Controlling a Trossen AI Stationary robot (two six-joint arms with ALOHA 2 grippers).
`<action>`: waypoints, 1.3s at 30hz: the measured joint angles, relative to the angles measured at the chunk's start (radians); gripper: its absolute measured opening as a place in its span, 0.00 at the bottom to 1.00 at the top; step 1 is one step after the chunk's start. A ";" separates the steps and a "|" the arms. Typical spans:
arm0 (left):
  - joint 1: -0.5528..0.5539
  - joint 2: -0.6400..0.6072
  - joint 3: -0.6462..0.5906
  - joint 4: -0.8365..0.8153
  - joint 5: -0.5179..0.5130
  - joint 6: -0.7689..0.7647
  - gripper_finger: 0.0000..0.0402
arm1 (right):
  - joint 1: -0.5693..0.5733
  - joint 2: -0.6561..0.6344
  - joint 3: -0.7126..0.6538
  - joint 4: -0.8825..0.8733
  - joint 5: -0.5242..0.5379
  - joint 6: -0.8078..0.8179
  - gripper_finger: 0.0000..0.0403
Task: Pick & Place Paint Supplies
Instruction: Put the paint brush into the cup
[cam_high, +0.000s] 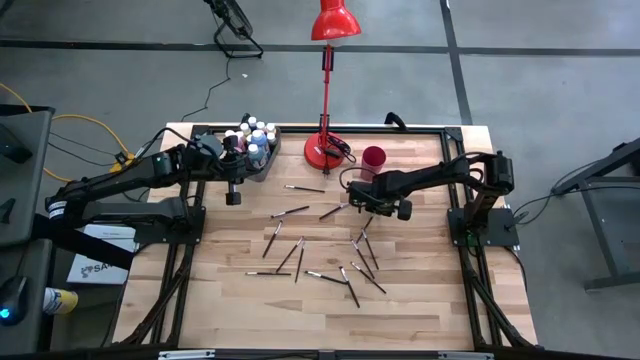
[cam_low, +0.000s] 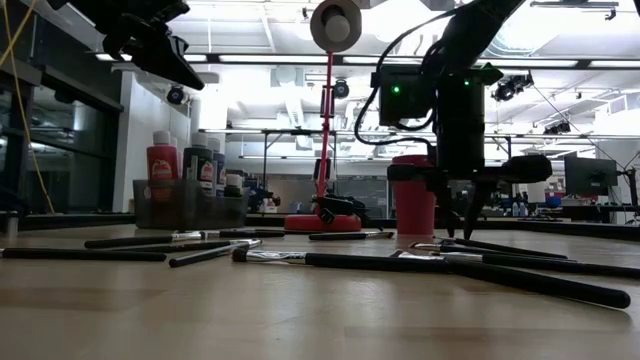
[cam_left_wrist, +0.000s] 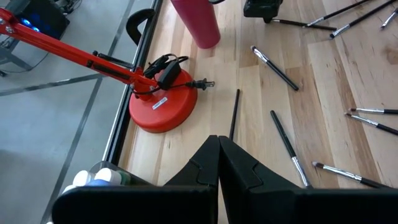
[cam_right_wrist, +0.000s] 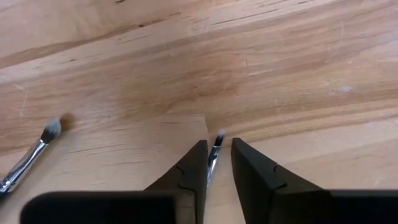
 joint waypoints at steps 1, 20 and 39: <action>0.000 0.000 0.000 0.000 0.000 0.000 0.00 | 0.000 0.000 0.000 0.000 0.000 0.000 0.14; 0.000 0.000 0.000 -0.021 0.000 0.000 0.00 | 0.003 -0.065 -0.006 0.012 0.035 -0.046 0.01; 0.000 0.000 0.000 -0.020 0.000 -0.037 0.00 | 0.074 -0.235 -0.002 -0.023 0.253 -0.175 0.01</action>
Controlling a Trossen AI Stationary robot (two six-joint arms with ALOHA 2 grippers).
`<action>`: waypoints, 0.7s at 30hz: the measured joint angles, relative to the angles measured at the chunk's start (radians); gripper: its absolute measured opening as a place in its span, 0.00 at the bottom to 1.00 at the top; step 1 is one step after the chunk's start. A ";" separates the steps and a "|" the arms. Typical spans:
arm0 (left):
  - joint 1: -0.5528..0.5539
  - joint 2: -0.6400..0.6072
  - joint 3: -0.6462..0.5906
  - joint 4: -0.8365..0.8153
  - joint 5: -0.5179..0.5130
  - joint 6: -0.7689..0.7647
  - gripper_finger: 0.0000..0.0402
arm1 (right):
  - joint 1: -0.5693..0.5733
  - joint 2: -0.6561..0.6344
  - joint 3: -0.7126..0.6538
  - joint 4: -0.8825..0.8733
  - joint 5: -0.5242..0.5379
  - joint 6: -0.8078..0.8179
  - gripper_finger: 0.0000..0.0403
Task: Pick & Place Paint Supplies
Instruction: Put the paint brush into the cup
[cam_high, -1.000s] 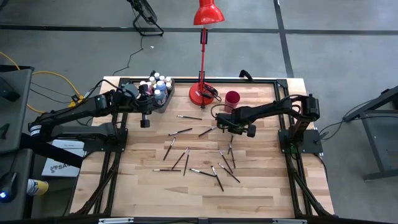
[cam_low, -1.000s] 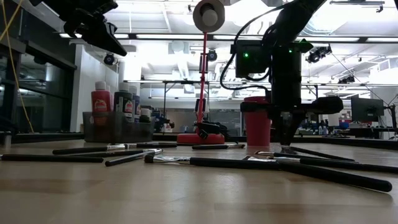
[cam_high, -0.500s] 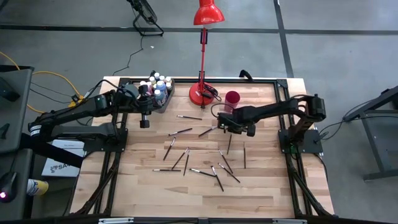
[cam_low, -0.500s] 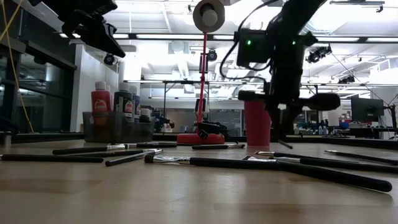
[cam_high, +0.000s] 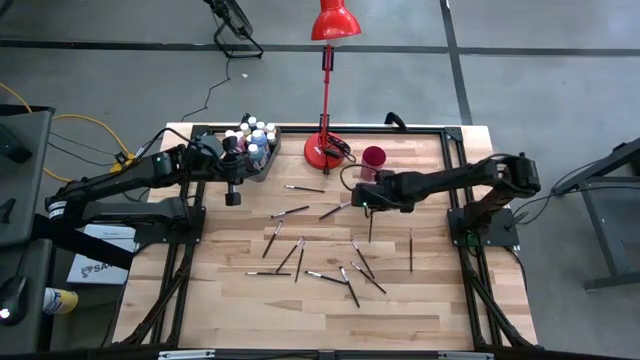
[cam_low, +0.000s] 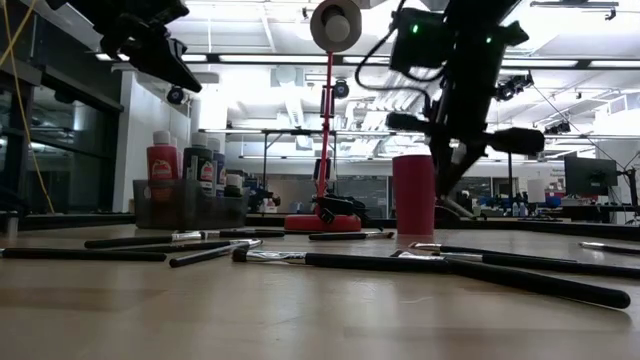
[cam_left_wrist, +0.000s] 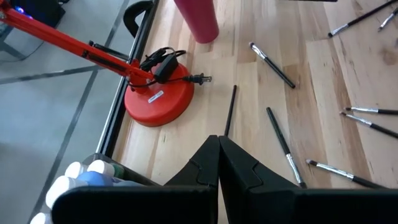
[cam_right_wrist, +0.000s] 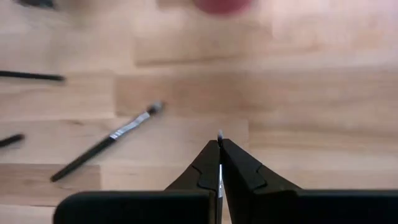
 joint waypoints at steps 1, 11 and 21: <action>0.000 0.000 0.000 0.000 0.000 -0.013 0.00 | 0.005 -0.014 0.000 0.000 0.027 -0.011 0.01; 0.000 0.000 0.000 0.001 0.000 -0.076 0.00 | 0.011 -0.245 0.001 0.093 0.339 -0.324 0.01; 0.000 0.000 0.000 0.002 0.000 -0.106 0.00 | -0.106 -0.338 0.002 0.404 0.713 -0.861 0.01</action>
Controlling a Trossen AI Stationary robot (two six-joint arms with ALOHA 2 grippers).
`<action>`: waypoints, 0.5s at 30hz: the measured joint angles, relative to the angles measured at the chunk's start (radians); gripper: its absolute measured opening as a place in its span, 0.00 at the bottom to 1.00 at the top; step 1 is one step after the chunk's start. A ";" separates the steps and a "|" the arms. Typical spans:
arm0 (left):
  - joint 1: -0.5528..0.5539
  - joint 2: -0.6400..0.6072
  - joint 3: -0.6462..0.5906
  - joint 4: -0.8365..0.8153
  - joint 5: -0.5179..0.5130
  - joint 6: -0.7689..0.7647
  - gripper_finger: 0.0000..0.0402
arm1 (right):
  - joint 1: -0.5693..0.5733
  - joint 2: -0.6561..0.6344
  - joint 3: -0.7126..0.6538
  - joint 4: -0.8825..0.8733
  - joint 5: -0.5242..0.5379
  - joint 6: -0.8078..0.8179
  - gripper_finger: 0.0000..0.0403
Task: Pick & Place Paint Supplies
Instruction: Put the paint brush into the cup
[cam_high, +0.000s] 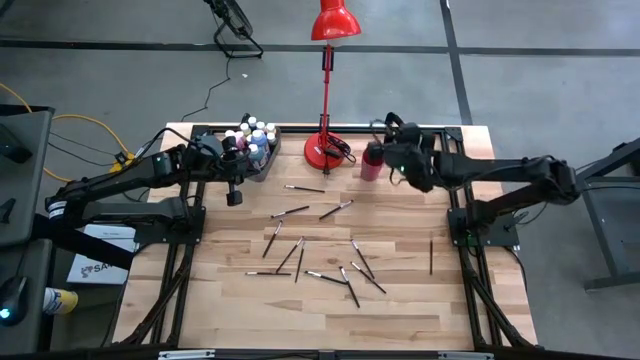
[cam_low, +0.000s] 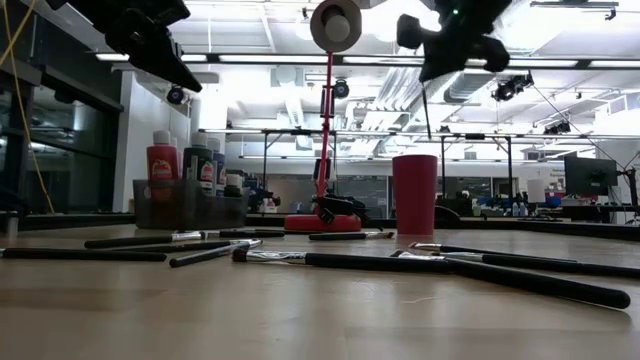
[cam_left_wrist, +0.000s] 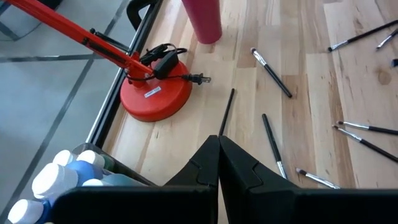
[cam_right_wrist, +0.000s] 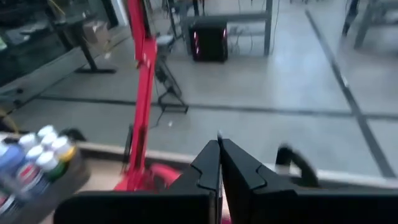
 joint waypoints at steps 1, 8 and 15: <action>0.000 0.000 0.000 0.000 0.000 0.000 0.00 | -0.022 0.004 0.000 0.046 -0.012 -0.055 0.01; 0.000 0.000 0.000 0.000 -0.003 -0.019 0.00 | -0.139 0.059 0.000 0.162 -0.082 -0.184 0.01; 0.000 0.000 0.000 0.000 -0.003 -0.019 0.00 | -0.143 0.156 0.000 0.136 -0.165 -0.121 0.01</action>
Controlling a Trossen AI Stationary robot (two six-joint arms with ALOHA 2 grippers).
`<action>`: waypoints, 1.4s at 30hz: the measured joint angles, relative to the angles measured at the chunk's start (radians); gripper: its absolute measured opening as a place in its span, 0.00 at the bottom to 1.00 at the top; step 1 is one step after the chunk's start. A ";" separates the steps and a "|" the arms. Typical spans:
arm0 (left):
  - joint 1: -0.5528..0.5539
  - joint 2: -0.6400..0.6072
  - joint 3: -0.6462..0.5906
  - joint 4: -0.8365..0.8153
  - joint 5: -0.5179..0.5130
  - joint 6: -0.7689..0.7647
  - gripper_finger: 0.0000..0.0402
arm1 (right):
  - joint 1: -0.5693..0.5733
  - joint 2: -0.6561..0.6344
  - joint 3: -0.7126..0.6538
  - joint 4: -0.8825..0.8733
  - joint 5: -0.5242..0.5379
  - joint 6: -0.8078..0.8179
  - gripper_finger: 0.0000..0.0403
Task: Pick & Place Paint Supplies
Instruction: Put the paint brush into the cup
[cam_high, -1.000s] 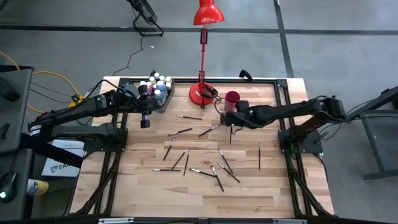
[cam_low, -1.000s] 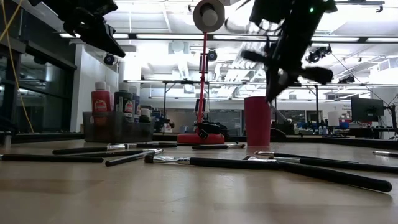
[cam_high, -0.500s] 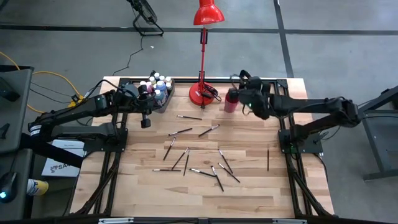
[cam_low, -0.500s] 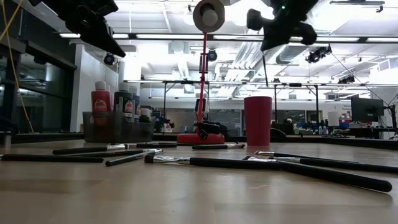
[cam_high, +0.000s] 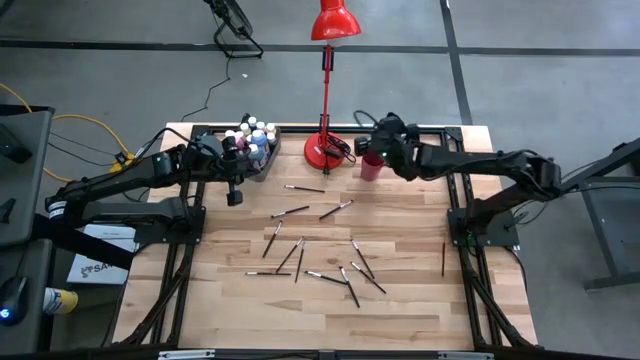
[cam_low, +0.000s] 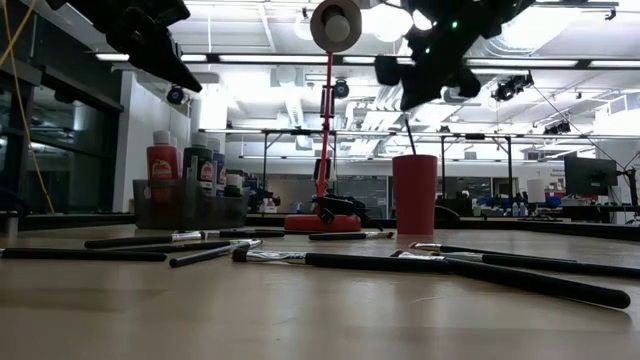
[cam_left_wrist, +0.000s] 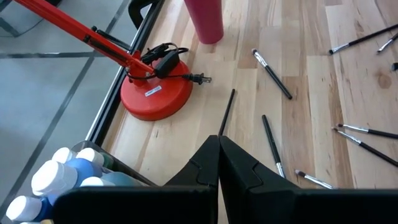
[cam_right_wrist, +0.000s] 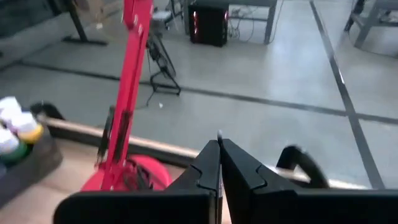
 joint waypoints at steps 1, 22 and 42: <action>0.000 0.000 0.000 0.000 0.000 0.000 0.00 | 0.004 0.010 0.000 -0.012 0.000 0.023 0.01; 0.000 0.000 0.000 -0.001 0.000 0.000 0.00 | 0.002 -0.036 0.000 -0.311 -0.312 0.340 0.33; 0.000 0.000 0.000 -0.001 -0.001 0.050 0.00 | 0.404 -0.237 0.000 -1.182 -0.854 1.178 0.20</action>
